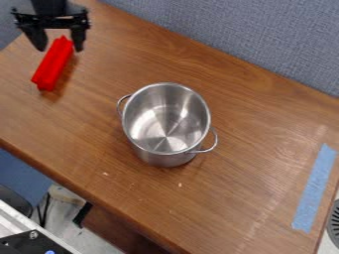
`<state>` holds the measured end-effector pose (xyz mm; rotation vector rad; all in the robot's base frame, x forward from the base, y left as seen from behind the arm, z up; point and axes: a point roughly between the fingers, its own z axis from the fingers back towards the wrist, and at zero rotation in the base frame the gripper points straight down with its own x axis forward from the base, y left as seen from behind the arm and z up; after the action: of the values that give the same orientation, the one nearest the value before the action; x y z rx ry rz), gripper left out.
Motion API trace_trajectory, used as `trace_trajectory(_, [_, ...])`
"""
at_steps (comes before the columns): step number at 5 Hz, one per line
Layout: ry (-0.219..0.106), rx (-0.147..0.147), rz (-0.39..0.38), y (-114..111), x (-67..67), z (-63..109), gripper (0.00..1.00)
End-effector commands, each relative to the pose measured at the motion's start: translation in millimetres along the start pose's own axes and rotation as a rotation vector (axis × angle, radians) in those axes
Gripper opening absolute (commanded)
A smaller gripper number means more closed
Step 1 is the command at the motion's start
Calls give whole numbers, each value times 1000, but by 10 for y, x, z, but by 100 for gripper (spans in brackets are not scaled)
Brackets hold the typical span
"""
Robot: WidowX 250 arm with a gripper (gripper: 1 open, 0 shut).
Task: Move the red object from the metal pot to the table
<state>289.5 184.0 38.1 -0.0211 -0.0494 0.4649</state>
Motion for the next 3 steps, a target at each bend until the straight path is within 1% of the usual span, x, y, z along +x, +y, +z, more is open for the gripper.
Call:
trace_trajectory(1, [-76, 22, -158, 276, 169, 184, 100])
trace_trajectory(2, [-76, 19, -225, 160, 281, 98, 100])
trace_trajectory(3, [-74, -2, -285, -50, 367, 21, 100])
